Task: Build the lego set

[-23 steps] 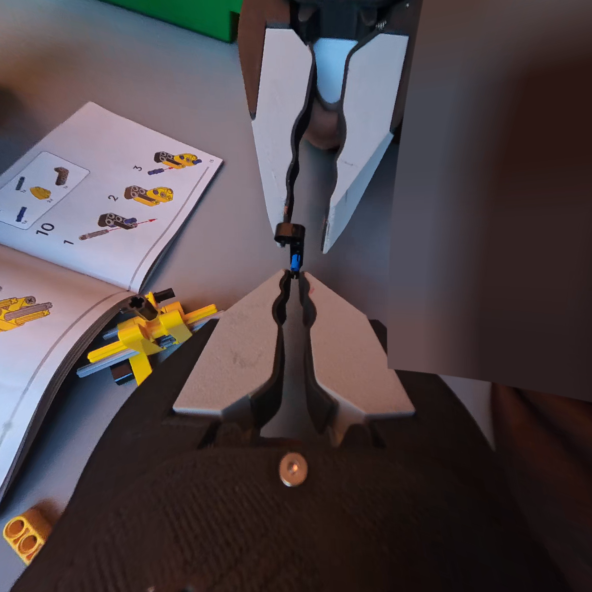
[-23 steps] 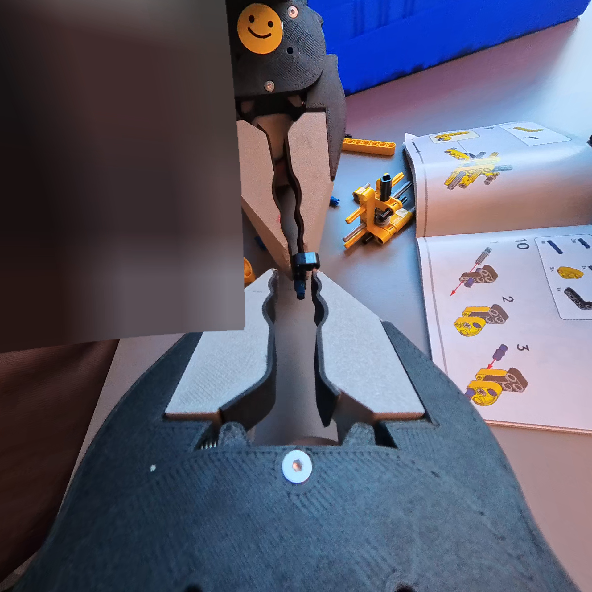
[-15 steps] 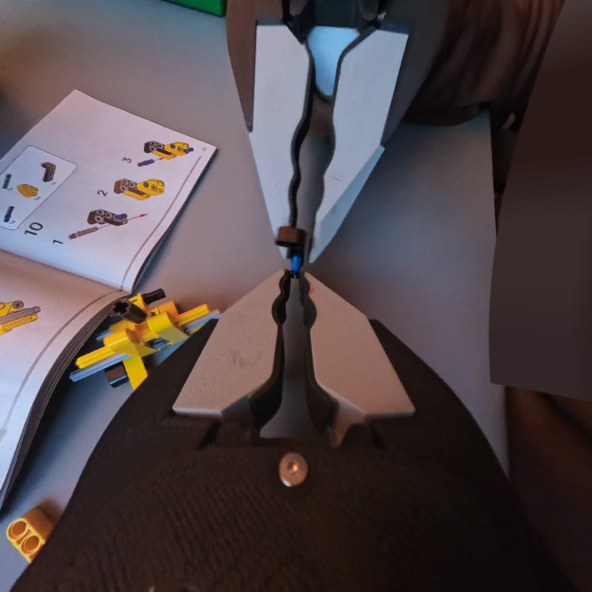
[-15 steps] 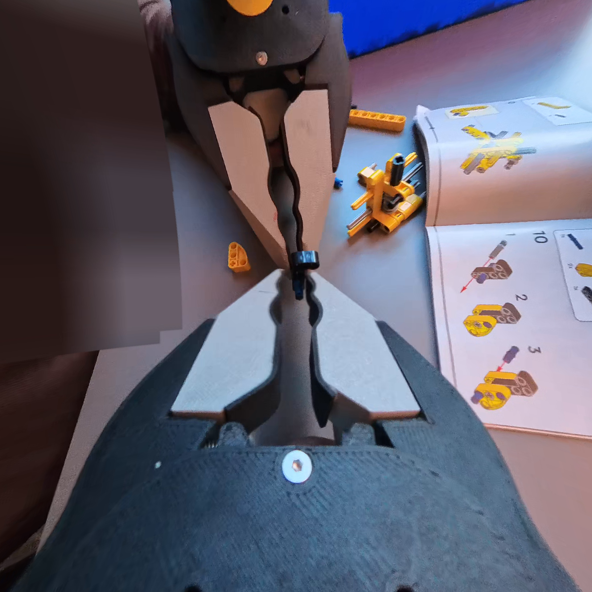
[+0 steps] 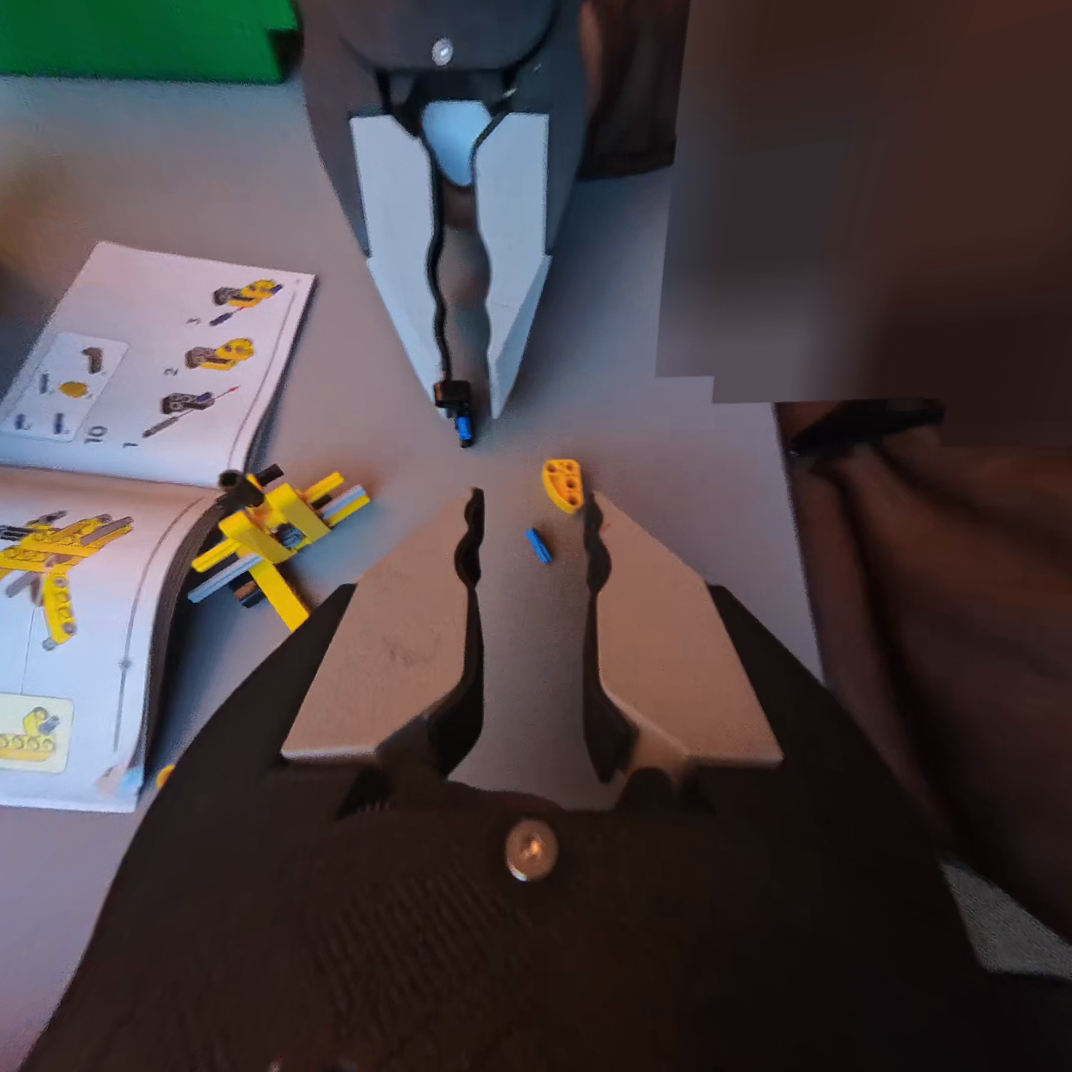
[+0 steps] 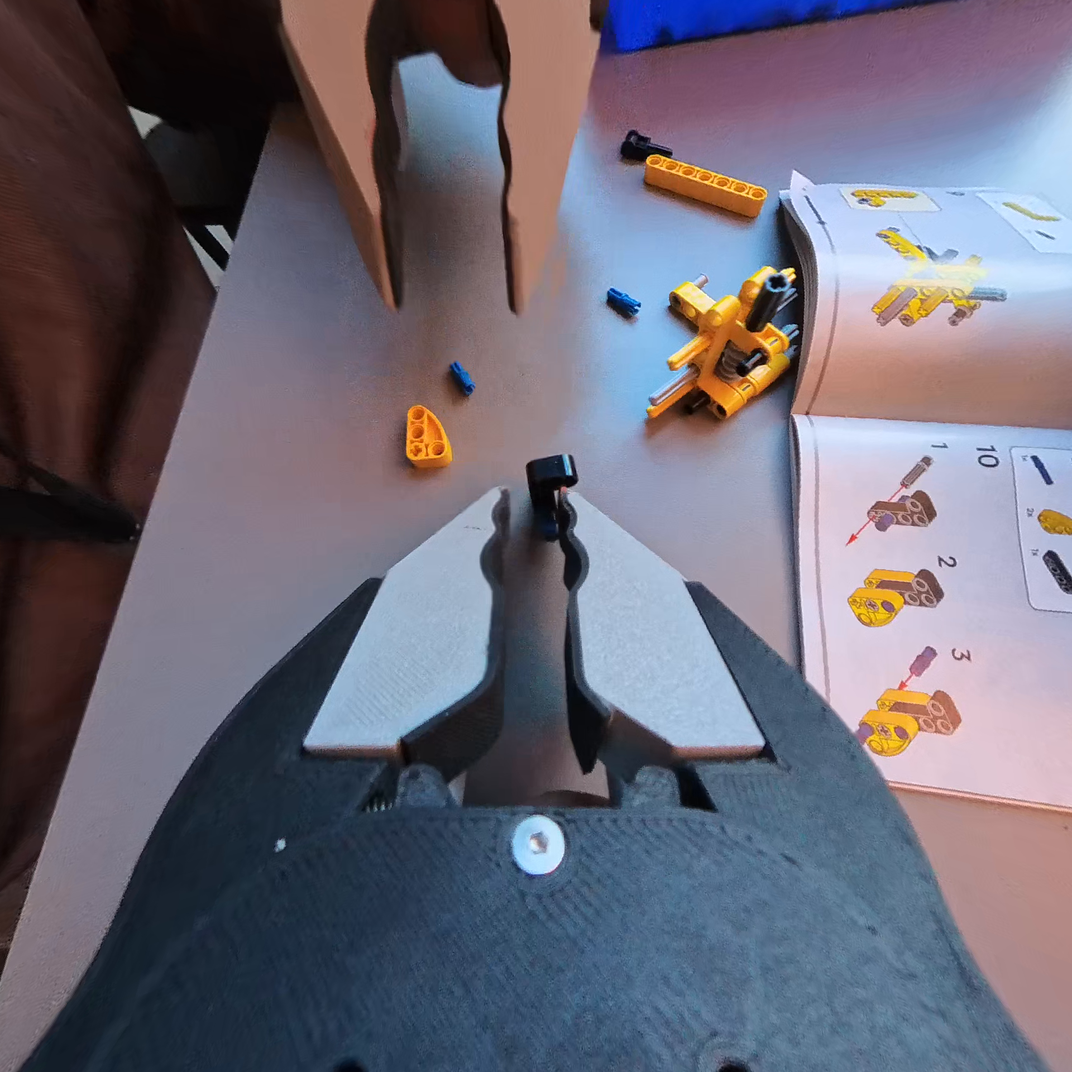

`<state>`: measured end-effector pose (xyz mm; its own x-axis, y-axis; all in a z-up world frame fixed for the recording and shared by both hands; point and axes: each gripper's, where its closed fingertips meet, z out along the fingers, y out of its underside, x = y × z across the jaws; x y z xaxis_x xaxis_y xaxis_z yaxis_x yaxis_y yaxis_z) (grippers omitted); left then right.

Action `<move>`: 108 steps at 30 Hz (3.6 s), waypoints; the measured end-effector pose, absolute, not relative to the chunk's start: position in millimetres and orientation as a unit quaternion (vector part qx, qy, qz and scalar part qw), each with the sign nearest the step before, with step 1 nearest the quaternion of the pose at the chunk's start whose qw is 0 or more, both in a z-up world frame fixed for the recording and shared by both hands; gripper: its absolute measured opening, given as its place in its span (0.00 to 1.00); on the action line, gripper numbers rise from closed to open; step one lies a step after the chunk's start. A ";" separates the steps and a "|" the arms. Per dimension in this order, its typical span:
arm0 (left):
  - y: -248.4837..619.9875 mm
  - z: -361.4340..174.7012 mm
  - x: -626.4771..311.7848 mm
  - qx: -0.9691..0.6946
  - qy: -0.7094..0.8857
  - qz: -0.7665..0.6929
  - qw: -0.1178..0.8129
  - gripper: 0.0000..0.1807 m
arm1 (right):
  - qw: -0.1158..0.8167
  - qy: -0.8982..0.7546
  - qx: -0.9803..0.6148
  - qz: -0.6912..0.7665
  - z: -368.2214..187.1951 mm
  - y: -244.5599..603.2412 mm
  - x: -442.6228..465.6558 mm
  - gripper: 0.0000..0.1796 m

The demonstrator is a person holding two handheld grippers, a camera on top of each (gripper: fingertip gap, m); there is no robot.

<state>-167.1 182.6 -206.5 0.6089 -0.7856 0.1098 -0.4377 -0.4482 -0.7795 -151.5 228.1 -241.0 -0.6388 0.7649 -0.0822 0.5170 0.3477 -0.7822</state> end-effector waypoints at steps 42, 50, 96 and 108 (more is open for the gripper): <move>52.0 -158.1 -348.9 -0.902 0.019 0.016 0.432 0.22 | 0.196 -0.751 -0.386 0.499 -206.9 249.9 -134.1 0.19; 35.2 -147.1 -420.3 -0.895 -0.054 0.105 0.430 0.21 | 0.236 -0.713 -0.412 0.516 -195.7 270.1 -141.6 0.21; 132.0 -240.9 -544.5 -0.992 0.089 0.058 0.061 0.14 | 0.323 -0.642 -0.450 0.530 -176.1 306.1 -151.6 0.17; 127.6 -242.2 -537.8 -0.994 0.095 0.028 0.047 0.11 | 0.321 -0.641 -0.451 0.531 -175.9 306.4 -151.6 0.16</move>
<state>-537.8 127.6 -242.2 0.9803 -0.1868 -0.0638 -0.1920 -0.9775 -0.0873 -151.6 306.4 -175.9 -0.3860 0.9200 -0.0676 0.2368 0.0280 -0.9711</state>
